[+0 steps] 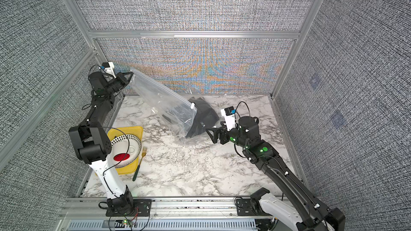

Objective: Place the folded shirt into the vacuum bag
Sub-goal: Close the vacuum bag at the center of the board.

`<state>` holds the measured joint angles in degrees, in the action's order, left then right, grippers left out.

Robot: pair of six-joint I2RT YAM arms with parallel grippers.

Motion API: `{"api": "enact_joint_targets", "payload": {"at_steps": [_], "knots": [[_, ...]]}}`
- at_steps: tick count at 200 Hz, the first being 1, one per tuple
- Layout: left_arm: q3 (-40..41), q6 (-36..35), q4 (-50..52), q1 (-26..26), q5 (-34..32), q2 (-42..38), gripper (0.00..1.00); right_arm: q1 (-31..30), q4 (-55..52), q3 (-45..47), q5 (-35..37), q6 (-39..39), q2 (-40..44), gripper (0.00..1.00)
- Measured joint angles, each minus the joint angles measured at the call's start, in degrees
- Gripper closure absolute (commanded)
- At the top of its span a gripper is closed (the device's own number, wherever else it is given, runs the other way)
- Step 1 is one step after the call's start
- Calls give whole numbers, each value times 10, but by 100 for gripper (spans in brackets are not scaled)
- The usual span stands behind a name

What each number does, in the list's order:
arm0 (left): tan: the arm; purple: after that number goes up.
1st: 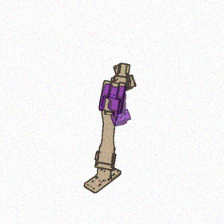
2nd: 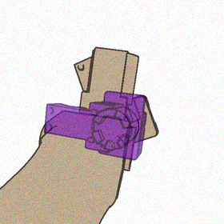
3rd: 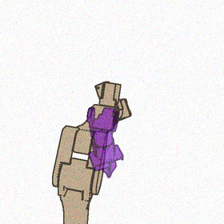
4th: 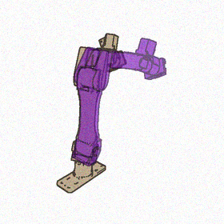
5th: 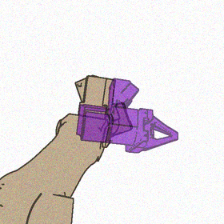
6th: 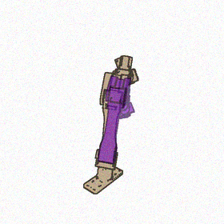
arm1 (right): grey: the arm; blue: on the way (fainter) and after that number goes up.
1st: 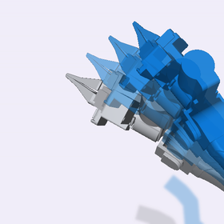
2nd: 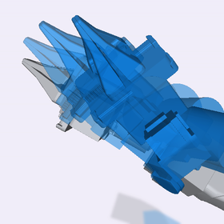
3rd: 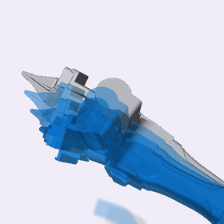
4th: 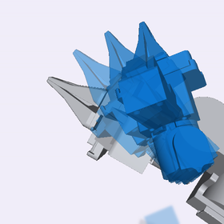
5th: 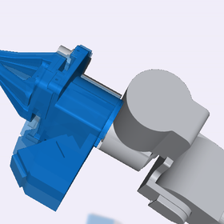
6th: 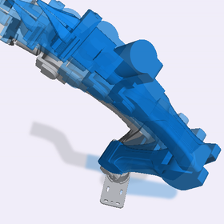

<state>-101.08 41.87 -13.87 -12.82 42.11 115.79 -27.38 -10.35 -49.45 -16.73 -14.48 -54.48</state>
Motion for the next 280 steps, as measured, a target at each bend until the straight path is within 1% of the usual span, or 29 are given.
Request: {"api": "enact_joint_targets", "payload": {"at_steps": [11, 16, 18, 20, 26, 30, 37, 40, 43, 46, 49, 65, 67, 70, 72, 101, 136, 143, 146, 173, 174, 176, 180, 206, 234, 258, 280], "knots": [[6, -17, 40, 1, -16, -15, 100, 8, 9, 14, 0, -2, 0, 1], [8, -25, 59, 2, -23, -24, 98, 12, 15, 19, 1, -3, 0, 1], [9, -29, 69, 2, -28, -29, 87, 13, 16, 21, 1, -3, 0, 1], [10, -32, 76, 2, -31, -32, 79, 15, 17, 23, 2, -4, -1, 1], [11, -44, 100, 2, -38, -44, 71, 18, 21, 28, 2, -4, -3, 1], [11, -50, 111, 3, -42, -50, 67, 21, 26, 33, 1, -4, -4, 1], [11, -68, 138, 3, -58, -65, 64, 24, 37, 42, 1, -5, -5, 1], [11, -73, 146, 3, -64, -70, 61, 27, 39, 46, 1, -5, -6, 1], [10, -76, 157, 3, -72, -76, 55, 28, 41, 50, 0, -5, -8, 1], [10, -80, 170, 3, -78, -82, 48, 30, 42, 53, -1, -5, -10, 1], [10, -87, 183, 3, -85, -88, 44, 31, 43, 55, -1, -5, -12, 1], [10, -111, 239, 2, -114, -115, 41, 38, 48, 64, -4, -5, -22, 1], [11, -115, 247, 2, -118, -120, 39, 39, 49, 64, -5, -5, -23, 1], [12, -119, 255, 2, -123, -124, 31, 40, 50, 65, -5, -5, -24, 1], [13, -121, 261, 2, -126, -128, 30, 41, 51, 65, -6, -5, -26, 1], [46, -154, 331, 4, -172, -191, 28, 53, 72, 76, -15, -4, -36, 1], [93, -176, 374, 9, -233, -276, 27, 62, 91, 86, -21, -3, -41, 1], [101, -179, 380, 12, -244, -293, 17, 63, 92, 86, -22, -3, -44, 1], [104, -181, 383, 14, -250, -302, 15, 63, 93, 87, -22, -3, -45, 1], [133, -192, 401, 41, -291, -373, 13, 63, 110, 96, -26, -1, -49, 1], [134, -192, 401, 42, -291, -376, 8, 63, 110, 96, -26, -1, -49, 1], [137, -193, 402, 46, -294, -382, 3, 63, 111, 97, -26, -1, -50, 1], [142, -195, 402, 54, -298, -393, 0, 63, 113, 99, -26, -1, -50, 1], [187, -206, 407, 100, -326, -450, 0, 63, 123, 104, -28, 1, -56, 1], [242, -209, 414, 138, -351, -497, 0, 63, 124, 104, -27, 3, -56, 1], [287, -211, 418, 162, -364, -545, 0, 63, 122, 103, -13, 7, -45, 1], [338, -213, 411, 176, -377, -612, 0, 63, 120, 92, 7, 14, -24, 1]]}}
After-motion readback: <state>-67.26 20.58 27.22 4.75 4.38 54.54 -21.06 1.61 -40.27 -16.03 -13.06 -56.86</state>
